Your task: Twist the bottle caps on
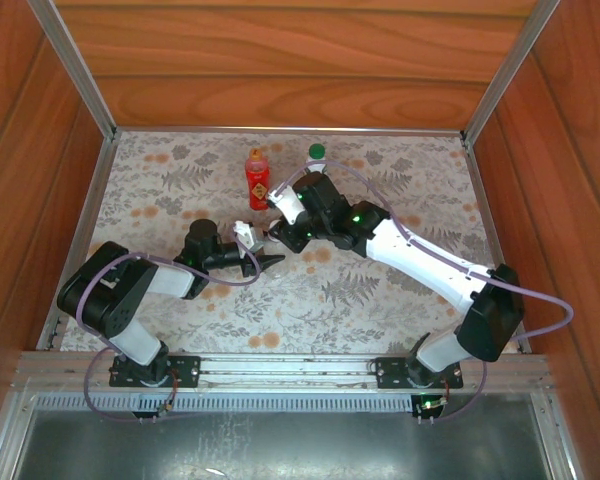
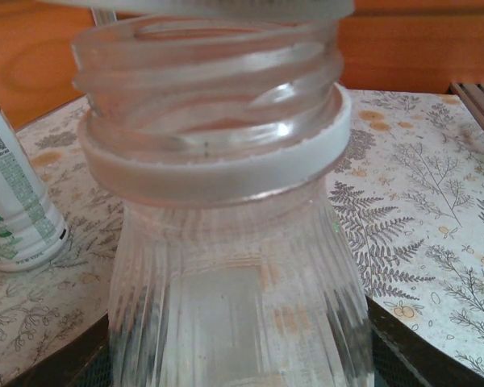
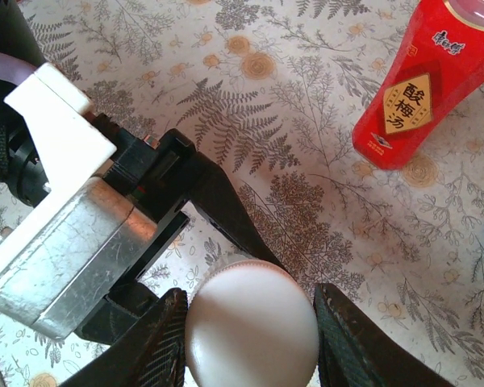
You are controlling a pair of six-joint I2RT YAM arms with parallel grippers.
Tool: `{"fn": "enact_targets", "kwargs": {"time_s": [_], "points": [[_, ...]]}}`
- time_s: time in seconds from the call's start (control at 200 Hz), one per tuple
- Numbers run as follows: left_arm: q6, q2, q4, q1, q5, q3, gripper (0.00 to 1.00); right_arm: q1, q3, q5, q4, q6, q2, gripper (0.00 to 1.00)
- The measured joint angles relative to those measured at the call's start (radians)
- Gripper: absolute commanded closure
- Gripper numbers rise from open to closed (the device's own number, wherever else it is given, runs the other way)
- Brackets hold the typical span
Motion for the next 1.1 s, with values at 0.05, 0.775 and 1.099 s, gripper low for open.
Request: {"fn": "enact_targets", "kwargs": {"time_s": [0.05,0.775,1.099], "points": [[0.000,0.000,0.000,0.000,0.001,0.001,0.50,0.000,0.007,-0.002,0.000,-0.005,0.006,0.63],[-0.003,0.006,-0.005,0.000,0.010,0.008,0.50,0.000,0.047,0.024,-0.076,-0.033,0.019,0.61],[-0.005,0.006,-0.004,0.000,0.011,0.008,0.50,0.000,0.068,0.021,-0.097,-0.032,0.034,0.57]]}}
